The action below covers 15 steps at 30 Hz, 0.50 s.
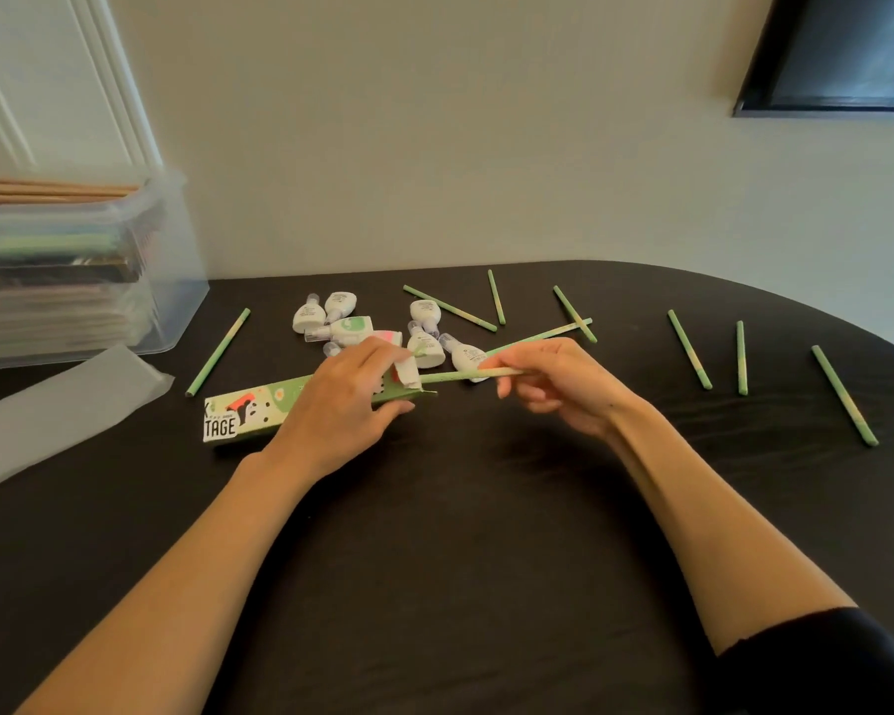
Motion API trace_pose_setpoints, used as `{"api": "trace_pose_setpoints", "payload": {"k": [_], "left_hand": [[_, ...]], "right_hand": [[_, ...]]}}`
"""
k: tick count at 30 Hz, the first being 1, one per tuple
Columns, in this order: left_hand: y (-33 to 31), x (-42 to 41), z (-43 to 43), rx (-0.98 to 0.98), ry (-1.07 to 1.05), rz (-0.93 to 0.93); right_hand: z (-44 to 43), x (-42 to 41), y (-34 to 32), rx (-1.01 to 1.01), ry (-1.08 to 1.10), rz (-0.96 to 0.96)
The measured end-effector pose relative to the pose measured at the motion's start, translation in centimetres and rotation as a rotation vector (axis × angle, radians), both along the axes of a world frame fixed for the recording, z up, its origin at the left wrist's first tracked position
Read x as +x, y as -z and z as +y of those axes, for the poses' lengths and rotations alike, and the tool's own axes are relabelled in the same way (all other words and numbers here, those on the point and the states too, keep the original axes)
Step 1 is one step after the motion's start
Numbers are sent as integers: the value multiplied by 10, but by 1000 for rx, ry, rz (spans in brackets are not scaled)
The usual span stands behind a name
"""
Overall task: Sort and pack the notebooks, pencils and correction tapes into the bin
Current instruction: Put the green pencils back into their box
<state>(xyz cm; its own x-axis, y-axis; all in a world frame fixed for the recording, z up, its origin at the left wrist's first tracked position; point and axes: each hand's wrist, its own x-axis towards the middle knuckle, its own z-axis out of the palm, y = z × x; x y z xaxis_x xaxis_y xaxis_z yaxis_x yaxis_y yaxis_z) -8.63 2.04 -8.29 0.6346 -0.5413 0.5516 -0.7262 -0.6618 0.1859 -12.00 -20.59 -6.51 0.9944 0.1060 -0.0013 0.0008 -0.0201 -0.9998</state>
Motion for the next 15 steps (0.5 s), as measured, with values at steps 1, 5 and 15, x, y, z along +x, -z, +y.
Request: {"api": "trace_pose_setpoints", "payload": {"k": [1,5,15], "left_hand": [[0,-1,-1,12,3,-7],[0,-3,-5,6,-46,-48],[1,-6,-11,-27,-118,-73]], "right_hand": [[8,2,0,48,39,11],[32,7,1,296,370,-3],[57,6,13,244,532,-20]]}}
